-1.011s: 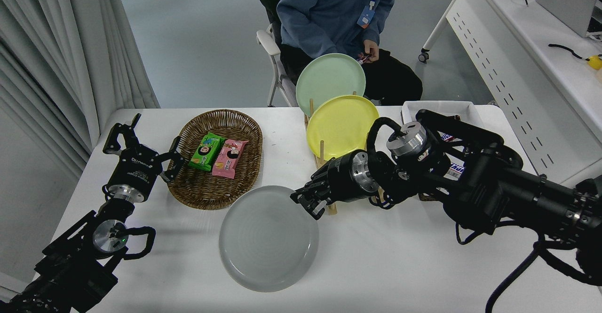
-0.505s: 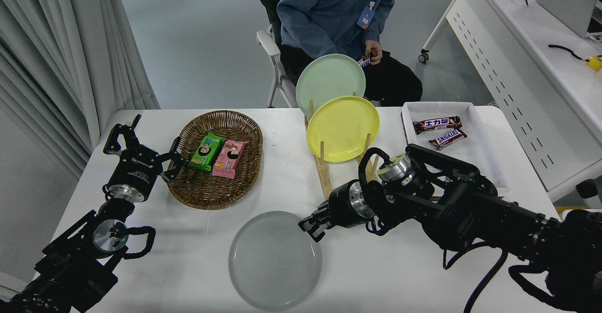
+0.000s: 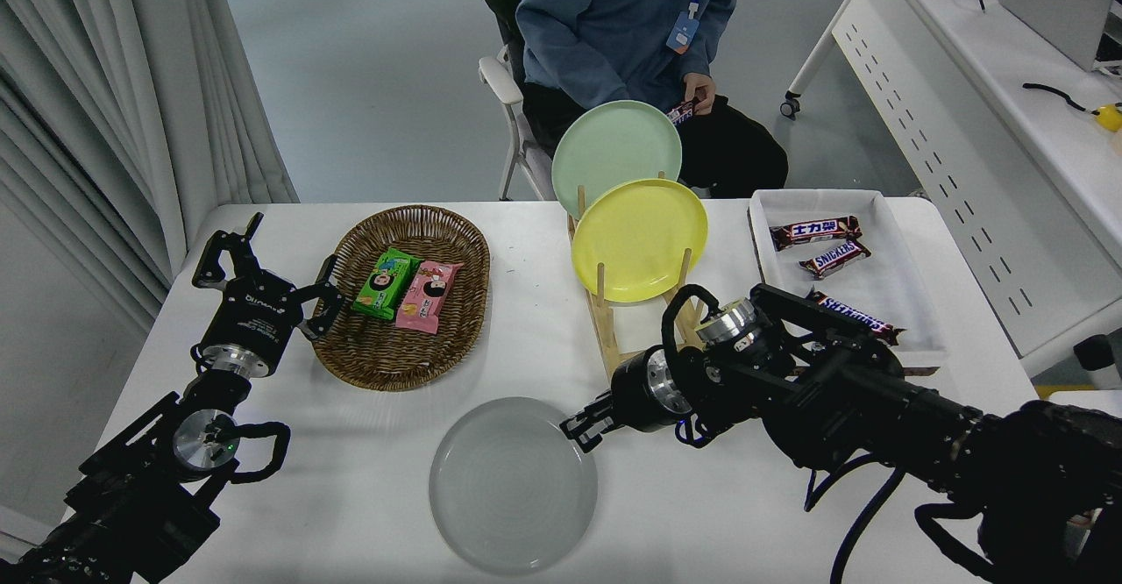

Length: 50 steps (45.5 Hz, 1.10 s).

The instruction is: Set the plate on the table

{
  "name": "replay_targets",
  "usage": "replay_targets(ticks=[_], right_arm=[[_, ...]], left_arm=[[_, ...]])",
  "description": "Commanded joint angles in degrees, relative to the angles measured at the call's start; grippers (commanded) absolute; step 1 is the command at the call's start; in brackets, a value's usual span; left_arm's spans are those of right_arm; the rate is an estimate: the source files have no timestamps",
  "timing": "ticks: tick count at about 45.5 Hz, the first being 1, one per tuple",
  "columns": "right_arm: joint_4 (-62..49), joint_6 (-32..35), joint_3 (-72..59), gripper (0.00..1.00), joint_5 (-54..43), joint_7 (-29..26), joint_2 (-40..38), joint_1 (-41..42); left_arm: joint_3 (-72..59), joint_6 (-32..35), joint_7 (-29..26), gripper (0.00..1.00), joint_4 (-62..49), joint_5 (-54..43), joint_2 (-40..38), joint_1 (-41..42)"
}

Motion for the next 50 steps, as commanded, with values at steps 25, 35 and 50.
replay_targets(ticks=[25,35,50], right_arm=[[-2.32,0.0,0.08,0.0,0.17,-0.01,0.59,-1.92],[-2.32,0.0,0.08,0.0,-0.01,-0.01,0.59,-2.27],[-2.23,0.0,0.16,0.0,-0.27,-0.01,0.59,-2.27]], left_arm=[[-0.02,-0.07,0.0,1.0,0.06,0.0,0.0,0.0],[0.07,-0.07,0.0,1.0,0.06,0.0,0.0,0.0],[-0.02,0.01,0.0,1.0,0.06,0.0,0.0,0.0]])
